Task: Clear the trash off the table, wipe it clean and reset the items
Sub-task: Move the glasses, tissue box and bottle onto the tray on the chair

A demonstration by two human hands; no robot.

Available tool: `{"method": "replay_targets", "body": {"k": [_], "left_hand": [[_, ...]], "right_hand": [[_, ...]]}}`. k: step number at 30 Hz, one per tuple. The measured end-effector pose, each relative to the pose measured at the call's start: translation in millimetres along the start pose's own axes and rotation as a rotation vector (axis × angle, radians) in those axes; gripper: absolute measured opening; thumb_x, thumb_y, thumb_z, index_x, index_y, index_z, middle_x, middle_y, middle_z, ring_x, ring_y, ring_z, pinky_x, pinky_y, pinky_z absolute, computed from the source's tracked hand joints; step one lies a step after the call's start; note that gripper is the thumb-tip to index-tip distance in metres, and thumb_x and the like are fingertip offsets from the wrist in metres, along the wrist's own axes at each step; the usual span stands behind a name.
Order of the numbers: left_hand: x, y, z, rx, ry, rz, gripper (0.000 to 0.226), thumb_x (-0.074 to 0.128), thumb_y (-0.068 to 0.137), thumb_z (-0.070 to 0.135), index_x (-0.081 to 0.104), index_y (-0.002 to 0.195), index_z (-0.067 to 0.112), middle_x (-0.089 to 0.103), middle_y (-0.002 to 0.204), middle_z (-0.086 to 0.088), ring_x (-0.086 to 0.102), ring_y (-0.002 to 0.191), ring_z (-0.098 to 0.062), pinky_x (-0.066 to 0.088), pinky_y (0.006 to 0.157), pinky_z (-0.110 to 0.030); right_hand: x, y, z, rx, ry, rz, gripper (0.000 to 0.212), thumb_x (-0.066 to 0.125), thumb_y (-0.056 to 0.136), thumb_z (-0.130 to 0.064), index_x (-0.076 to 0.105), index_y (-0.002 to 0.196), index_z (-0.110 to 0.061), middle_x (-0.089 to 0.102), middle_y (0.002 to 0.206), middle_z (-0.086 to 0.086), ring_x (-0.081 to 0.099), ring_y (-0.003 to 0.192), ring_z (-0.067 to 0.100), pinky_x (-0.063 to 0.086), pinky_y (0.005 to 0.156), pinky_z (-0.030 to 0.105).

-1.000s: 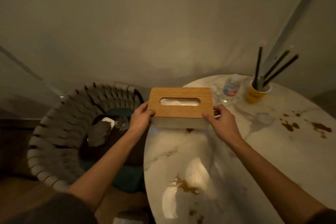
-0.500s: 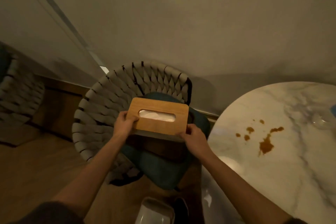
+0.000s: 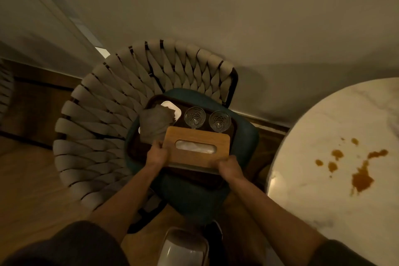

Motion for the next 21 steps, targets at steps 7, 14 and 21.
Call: {"method": "replay_targets", "body": {"k": [7,14,21], "left_hand": [[12.3,20.3,5.1,0.031,0.005,-0.061,0.035,0.041,0.097,0.016,0.045,0.132,0.016,0.053,0.129,-0.014,0.053,0.114,-0.032,0.046,0.097,-0.045],[22.8,21.8,10.2,0.122,0.100,-0.085,0.046,0.039,0.097,0.007,0.039,0.142,0.014,0.052,0.129,-0.017,0.051,0.116,-0.033,0.041,0.096,-0.041],[19.6,-12.6,52.8,0.471,0.147,0.038,0.050,0.057,0.092,0.008,0.044,0.140,0.006,0.049,0.139,-0.012,0.045,0.129,-0.027,0.034,0.109,-0.038]], "right_hand": [[10.0,26.9,11.8,0.028,-0.054,0.009,0.047,0.063,0.088,-0.038,0.044,0.122,-0.012,0.059,0.103,0.001,0.057,0.083,0.014,0.046,0.068,0.029],[16.2,35.0,0.9,-0.051,0.034,-0.024,0.050,0.055,0.089,-0.036,0.046,0.134,-0.016,0.061,0.112,0.001,0.058,0.087,0.011,0.047,0.071,0.028],[-25.3,-17.8,-28.1,-0.173,0.099,-0.101,0.062,0.063,0.086,-0.029,0.035,0.141,-0.017,0.050,0.134,0.005,0.052,0.119,0.024,0.045,0.102,0.039]]}}
Point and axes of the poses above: each hand's wrist, its own y-axis towards the middle knuckle, its own x-axis out of the palm, z = x × y, the point moved 2 cm from there along y, towards the middle knuckle
